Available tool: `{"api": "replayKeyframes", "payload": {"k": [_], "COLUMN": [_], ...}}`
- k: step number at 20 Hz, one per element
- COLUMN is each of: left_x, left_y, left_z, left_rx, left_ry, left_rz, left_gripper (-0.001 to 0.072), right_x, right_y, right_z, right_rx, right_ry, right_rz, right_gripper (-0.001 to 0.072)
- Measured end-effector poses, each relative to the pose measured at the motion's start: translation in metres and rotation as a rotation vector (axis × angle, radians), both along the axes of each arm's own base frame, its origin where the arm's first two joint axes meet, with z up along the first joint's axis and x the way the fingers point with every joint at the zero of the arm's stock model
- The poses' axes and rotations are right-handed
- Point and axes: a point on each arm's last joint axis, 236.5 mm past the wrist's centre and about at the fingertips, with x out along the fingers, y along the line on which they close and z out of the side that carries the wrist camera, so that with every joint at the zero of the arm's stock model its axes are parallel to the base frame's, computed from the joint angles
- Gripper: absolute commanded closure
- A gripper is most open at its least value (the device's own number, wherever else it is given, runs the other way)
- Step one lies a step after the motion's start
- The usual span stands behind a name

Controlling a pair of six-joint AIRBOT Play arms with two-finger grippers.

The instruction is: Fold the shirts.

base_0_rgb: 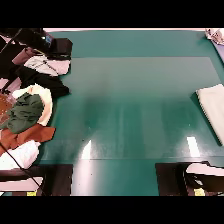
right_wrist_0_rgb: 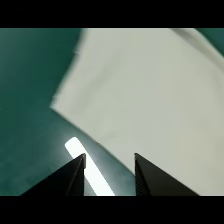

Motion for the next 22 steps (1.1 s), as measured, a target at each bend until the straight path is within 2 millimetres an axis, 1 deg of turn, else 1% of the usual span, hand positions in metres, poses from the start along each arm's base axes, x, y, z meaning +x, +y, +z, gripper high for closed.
{"api": "replayKeyframes", "payload": {"k": [1, 2, 3, 4, 5, 7, 8, 9, 11, 13, 14, 17, 19, 22], "left_x": [-0.001, -0.005, -0.011, -0.018, -0.028, -0.05, -0.061, -0.071, -0.087, -0.098, -0.102, -0.112, -0.117, -0.121], "left_y": [0.007, 0.016, 0.026, 0.036, 0.048, 0.071, 0.08, 0.086, 0.095, 0.101, 0.103, 0.107, 0.107, 0.108], "left_z": [0.005, 0.008, 0.009, 0.007, 0.002, -0.018, -0.028, -0.039, -0.06, -0.081, -0.093, -0.12, -0.13, -0.138], "left_rx": [-0.004, -0.006, -0.012, -0.014, -0.018, -0.022, -0.03, -0.041, -0.055, -0.053, -0.05, -0.031, -0.024, -0.019], "left_ry": [-0.034, -0.066, -0.095, -0.12, -0.145, -0.179, -0.203, -0.227, -0.264, -0.273, -0.263, -0.218, -0.195, -0.177], "left_rz": [0.021, 0.045, 0.069, 0.092, 0.122, 0.18, 0.204, 0.222, 0.247, 0.261, 0.264, 0.269, 0.269, 0.27], "left_gripper": [0.0684, 0.0684, 0.0684, 0.0684, 0.0684, 0.0684, 0.0684, 0.0684, 0.0683, 0.0684, 0.0684, 0.0684, 0.0684, 0.0684], "right_x": [0.025, 0.046, 0.059, 0.07, 0.076, 0.078, 0.075, 0.069, 0.052, 0.029, 0.017, -0.013, -0.027, -0.044], "right_y": [0.03, 0.065, 0.096, 0.128, 0.16, 0.215, 0.241, 0.266, 0.302, 0.327, 0.334, 0.339, 0.337, 0.334], "right_z": [0.017, 0.031, 0.041, 0.048, 0.053, 0.057, 0.057, 0.056, 0.047, 0.027, 0.015, -0.022, -0.04, -0.053], "right_rx": [0.009, 0.023, 0.031, 0.037, 0.041, 0.03, 0.02, 0.01, -0.018, -0.049, -0.064, -0.113, -0.142, -0.186], "right_ry": [-0.094, -0.171, -0.223, -0.269, -0.304, -0.358, -0.383, -0.408, -0.444, -0.466, -0.469, -0.472, -0.476, -0.499], "right_rz": [0.11, 0.224, 0.319, 0.415, 0.507, 0.656, 0.721, 0.778, 0.861, 0.918, 0.934, 0.944, 0.928, 0.905], "right_gripper": [0.0585, 0.0644, 0.0689, 0.0689, 0.069, 0.069, 0.069, 0.069, 0.069, 0.069, 0.0689, 0.0689, 0.0689, 0.0689]}}
